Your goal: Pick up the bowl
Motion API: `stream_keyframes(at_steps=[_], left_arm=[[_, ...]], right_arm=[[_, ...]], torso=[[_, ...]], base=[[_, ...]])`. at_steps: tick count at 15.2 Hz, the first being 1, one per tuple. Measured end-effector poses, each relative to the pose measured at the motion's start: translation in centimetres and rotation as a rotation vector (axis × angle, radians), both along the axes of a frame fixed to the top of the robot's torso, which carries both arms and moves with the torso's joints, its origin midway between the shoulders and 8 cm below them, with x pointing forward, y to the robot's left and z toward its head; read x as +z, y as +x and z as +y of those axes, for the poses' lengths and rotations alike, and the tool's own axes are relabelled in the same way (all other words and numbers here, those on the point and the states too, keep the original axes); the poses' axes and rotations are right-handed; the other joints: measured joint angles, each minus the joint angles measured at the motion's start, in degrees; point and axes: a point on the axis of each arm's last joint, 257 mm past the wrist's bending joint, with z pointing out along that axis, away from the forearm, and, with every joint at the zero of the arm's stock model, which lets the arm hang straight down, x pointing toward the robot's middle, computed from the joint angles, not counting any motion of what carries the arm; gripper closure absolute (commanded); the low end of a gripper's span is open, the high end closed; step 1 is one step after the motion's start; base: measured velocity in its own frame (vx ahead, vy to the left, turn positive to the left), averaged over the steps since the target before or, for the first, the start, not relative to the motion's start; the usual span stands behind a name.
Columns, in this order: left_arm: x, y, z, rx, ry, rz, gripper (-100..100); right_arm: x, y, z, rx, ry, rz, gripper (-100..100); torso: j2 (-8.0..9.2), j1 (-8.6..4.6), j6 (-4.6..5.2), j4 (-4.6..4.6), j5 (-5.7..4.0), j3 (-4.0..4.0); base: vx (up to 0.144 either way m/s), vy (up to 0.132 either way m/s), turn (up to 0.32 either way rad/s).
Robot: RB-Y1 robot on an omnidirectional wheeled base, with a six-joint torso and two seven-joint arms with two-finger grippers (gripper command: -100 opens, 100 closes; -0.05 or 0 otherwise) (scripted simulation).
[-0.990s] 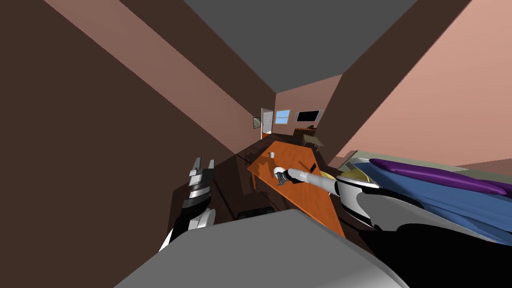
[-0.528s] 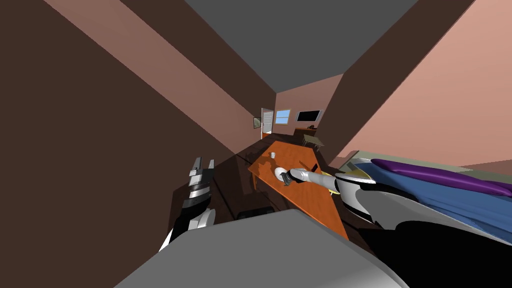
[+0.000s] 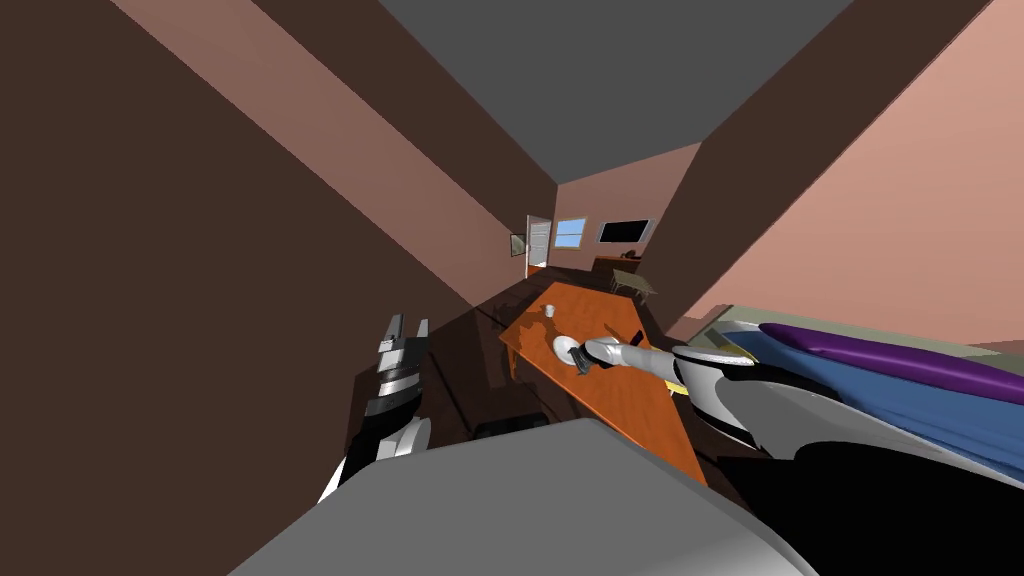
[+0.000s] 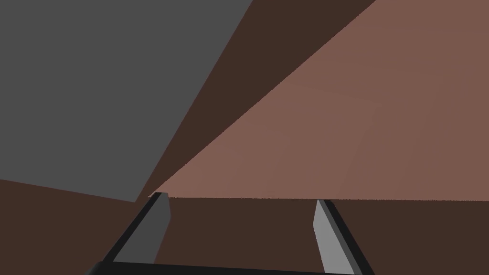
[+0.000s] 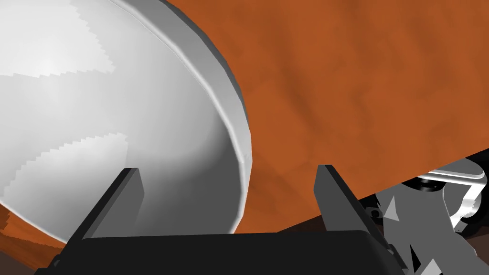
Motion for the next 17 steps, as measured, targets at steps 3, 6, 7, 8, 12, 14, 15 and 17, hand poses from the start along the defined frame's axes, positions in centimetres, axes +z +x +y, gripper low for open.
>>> stream_keyframes(at_steps=[3,6,7,8,12,14,15,17], left_arm=[[0.0,0.0,0.0,0.000,0.000,0.000,0],[0.0,0.0,0.0,0.000,0.000,0.000,0],[0.0,0.0,0.0,0.000,0.000,0.000,0],[0.0,0.0,0.0,0.000,0.000,0.000,0],[0.0,0.0,0.0,0.000,0.000,0.000,0],[0.0,0.0,0.0,0.000,0.000,0.000,0],[0.0,0.0,0.0,0.000,0.000,0.000,0],[0.0,0.0,0.0,0.000,0.000,0.000,0]], right_arm=[[-0.9,-0.7,-1.1,-0.041,0.001,-0.001,-100],[-1.6,-1.4,-2.1,-0.080,0.001,-0.001,-100],[-1.7,-1.4,-2.2,-0.082,0.001,-0.002,100],[-1.7,-1.4,-2.2,-0.082,0.001,-0.003,100],[-1.7,-1.5,-2.2,-0.084,0.002,-0.001,100],[-1.3,-1.0,-1.6,-0.062,0.003,-0.003,100],[-1.1,-0.9,-1.4,-0.049,0.001,-0.002,100],[-0.3,-0.3,-0.5,-0.017,-0.001,-0.002,100]], torso=[[0.10,-0.07,0.00,0.02,-0.02,0.06],[0.10,-0.10,0.02,0.02,-0.03,0.06],[0.06,-0.08,0.05,0.02,-0.02,0.04],[0.02,-0.05,0.05,0.01,-0.01,0.02],[-0.07,0.01,0.00,0.01,0.02,-0.02],[-0.12,0.06,0.11,0.02,0.08,-0.04],[-0.15,0.11,0.05,0.02,0.09,-0.05],[-0.21,0.20,0.00,0.06,0.13,-0.06]], base=[[-0.047,-0.025,0.257],[-0.034,-0.024,0.130],[-0.009,-0.007,0.002],[0.000,0.000,0.000],[0.004,0.001,-0.062],[0.044,0.025,-0.295],[0.051,0.034,-0.245],[0.059,0.033,-0.265]])
